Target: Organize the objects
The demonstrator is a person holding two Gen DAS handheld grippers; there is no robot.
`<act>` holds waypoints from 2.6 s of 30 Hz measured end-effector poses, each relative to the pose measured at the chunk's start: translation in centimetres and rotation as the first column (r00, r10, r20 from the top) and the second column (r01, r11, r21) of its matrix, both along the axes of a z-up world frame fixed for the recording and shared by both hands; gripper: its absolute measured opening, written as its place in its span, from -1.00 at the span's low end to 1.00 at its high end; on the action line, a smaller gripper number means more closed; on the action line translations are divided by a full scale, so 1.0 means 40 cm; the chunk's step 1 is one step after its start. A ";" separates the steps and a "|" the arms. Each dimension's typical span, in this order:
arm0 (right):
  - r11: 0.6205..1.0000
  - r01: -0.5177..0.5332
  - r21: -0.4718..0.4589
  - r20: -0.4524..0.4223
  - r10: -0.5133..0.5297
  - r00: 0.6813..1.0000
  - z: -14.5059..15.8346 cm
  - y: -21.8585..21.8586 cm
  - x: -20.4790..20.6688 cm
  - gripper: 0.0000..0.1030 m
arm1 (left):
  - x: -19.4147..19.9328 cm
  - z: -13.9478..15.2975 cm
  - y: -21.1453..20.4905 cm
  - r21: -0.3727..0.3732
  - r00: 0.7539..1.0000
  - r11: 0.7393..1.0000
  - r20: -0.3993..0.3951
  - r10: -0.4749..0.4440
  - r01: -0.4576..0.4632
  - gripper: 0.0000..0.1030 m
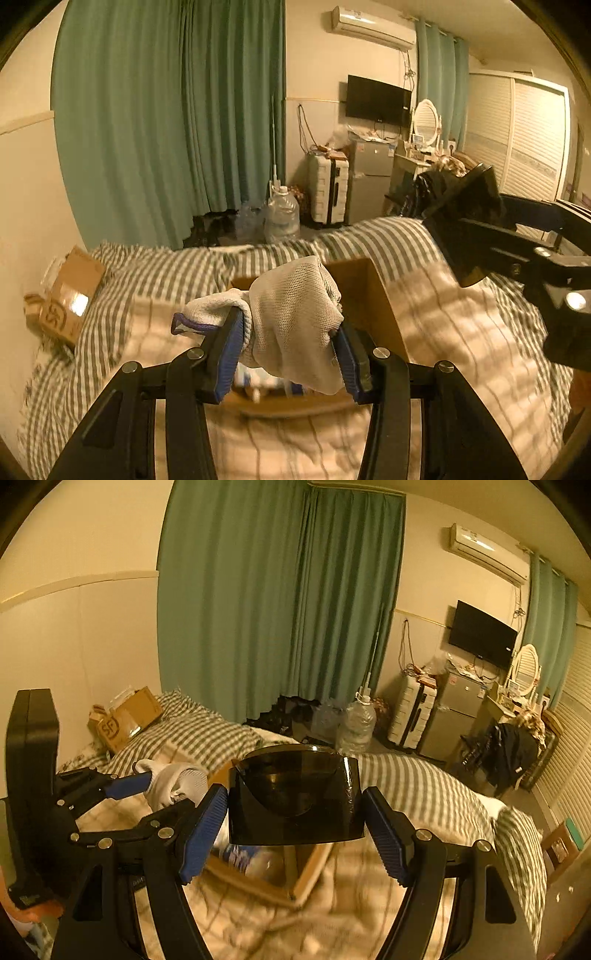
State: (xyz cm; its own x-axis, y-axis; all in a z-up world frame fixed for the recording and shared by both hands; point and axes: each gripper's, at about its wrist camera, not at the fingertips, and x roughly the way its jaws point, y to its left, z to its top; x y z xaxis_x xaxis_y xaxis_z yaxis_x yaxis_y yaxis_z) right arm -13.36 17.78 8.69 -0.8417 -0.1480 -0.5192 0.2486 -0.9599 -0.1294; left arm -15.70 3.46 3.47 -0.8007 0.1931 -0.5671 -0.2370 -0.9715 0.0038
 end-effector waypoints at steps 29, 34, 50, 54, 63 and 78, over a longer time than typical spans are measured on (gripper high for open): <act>0.994 0.069 -0.084 0.074 -0.062 0.995 -0.189 0.053 -0.240 0.81 | -0.169 -0.187 0.037 -0.075 0.995 0.997 0.101 0.000 0.007 0.71; 0.992 0.111 -0.062 0.016 -0.110 0.994 -0.098 0.080 -0.141 0.85 | -0.088 -0.081 0.024 -0.032 1.000 0.999 0.022 0.015 -0.014 0.98; 0.974 0.221 -0.038 -0.219 -0.224 0.950 0.203 0.106 0.233 0.99 | 0.207 0.197 -0.068 0.013 0.970 0.994 -0.219 0.108 -0.108 1.00; 0.951 0.297 -0.090 -0.244 -0.310 0.919 0.138 0.102 0.310 0.99 | 0.287 0.149 -0.102 0.073 0.946 0.985 -0.277 0.168 -0.154 1.00; 0.964 0.257 -0.071 -0.198 -0.266 0.943 -0.151 0.027 0.308 0.99 | 0.314 -0.049 -0.143 0.036 0.946 0.977 -0.245 0.212 -0.209 1.00; 0.963 0.264 -0.062 -0.127 -0.270 0.955 -0.197 0.028 0.268 0.99 | 0.287 -0.115 -0.161 0.049 0.962 0.978 -0.180 0.207 -0.201 1.00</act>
State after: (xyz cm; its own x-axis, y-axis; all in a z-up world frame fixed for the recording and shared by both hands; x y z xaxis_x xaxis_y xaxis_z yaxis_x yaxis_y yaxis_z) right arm -2.62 18.91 0.80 -0.9147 0.0711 -0.3979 -0.0338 -0.9944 -0.1001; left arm -4.23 -3.00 -1.14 -0.9143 0.0292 -0.4040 -0.0316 -0.9995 -0.0009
